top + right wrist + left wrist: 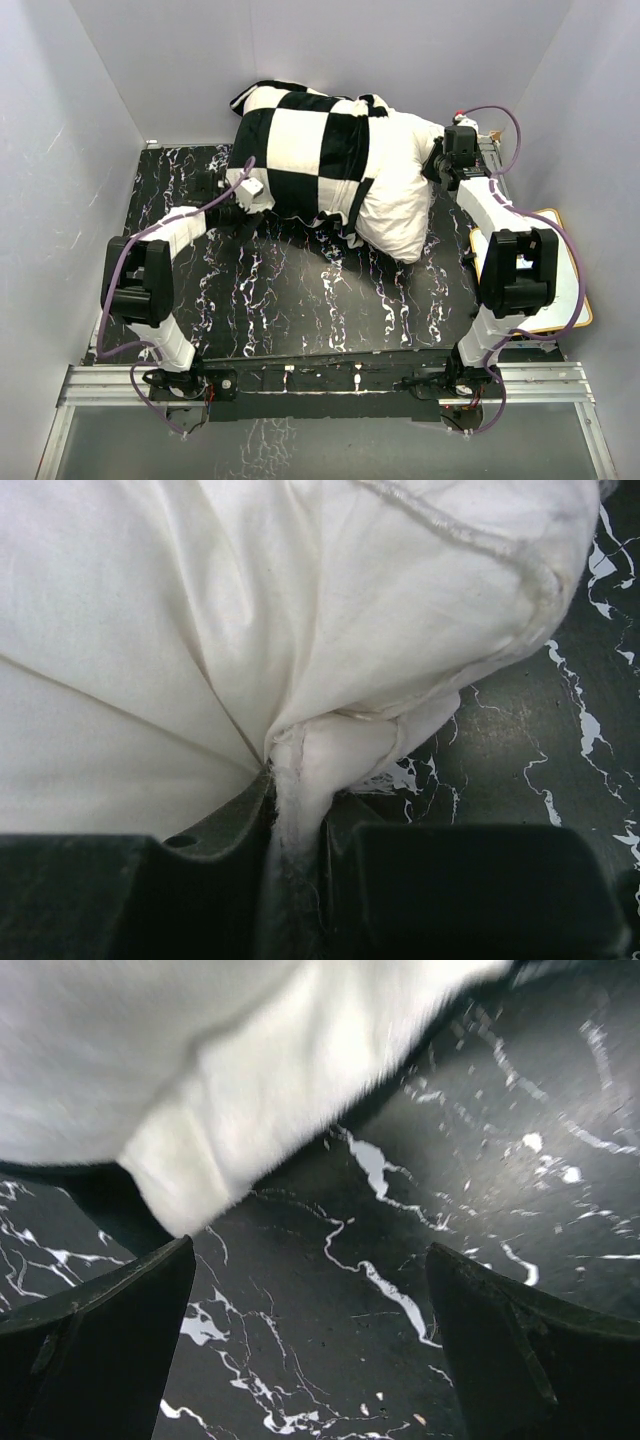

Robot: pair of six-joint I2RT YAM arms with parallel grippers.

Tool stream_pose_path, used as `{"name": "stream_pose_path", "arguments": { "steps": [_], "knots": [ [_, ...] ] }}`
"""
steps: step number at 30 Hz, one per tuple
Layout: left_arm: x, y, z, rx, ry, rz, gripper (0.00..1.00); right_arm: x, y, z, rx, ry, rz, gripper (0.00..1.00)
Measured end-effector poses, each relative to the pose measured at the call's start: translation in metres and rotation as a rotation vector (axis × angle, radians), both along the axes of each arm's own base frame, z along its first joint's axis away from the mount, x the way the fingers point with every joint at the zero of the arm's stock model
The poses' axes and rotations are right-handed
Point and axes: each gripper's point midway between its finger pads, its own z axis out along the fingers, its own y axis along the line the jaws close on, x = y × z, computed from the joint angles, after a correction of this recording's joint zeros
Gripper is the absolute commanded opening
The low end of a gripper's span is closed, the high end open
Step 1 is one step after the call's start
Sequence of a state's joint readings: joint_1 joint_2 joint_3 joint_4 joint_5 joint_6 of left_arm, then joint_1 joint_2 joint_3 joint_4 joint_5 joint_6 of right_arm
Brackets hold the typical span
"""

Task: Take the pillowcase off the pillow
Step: Remove the pillow from the pillowcase.

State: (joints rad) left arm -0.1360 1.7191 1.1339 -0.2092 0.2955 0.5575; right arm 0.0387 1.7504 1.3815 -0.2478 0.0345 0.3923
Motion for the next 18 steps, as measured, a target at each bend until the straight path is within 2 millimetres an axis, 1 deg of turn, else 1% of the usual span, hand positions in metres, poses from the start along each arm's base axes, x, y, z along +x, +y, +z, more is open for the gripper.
{"name": "stream_pose_path", "arguments": {
  "steps": [2,4,5,7,9,13,16,18],
  "knots": [
    [-0.008,0.01,-0.019,0.041,0.004,0.009,0.97,0.001,0.0,0.0,-0.005,-0.006,0.002,0.08],
    [-0.01,0.018,-0.028,0.069,-0.004,0.024,0.97,0.001,-0.001,0.0,-0.008,-0.008,0.005,0.08],
    [-0.008,0.024,-0.029,0.085,-0.017,0.042,0.97,0.002,-0.001,-0.001,-0.011,-0.009,0.007,0.08],
    [0.003,0.034,-0.025,0.105,-0.057,0.085,0.97,0.004,-0.001,-0.003,-0.016,-0.008,0.011,0.08],
    [0.015,0.041,-0.016,0.111,-0.091,0.126,0.97,0.008,-0.001,-0.006,-0.019,-0.004,0.015,0.08],
    [0.042,0.049,-0.003,0.097,-0.144,0.202,0.97,0.013,-0.002,-0.007,-0.018,-0.002,0.019,0.08],
    [0.054,0.045,-0.007,0.067,-0.133,0.229,0.97,0.014,-0.002,-0.008,-0.015,-0.001,0.022,0.08],
    [0.055,0.042,-0.02,0.034,-0.099,0.243,0.97,0.014,-0.001,-0.008,-0.014,-0.001,0.023,0.08]
  ]
}}
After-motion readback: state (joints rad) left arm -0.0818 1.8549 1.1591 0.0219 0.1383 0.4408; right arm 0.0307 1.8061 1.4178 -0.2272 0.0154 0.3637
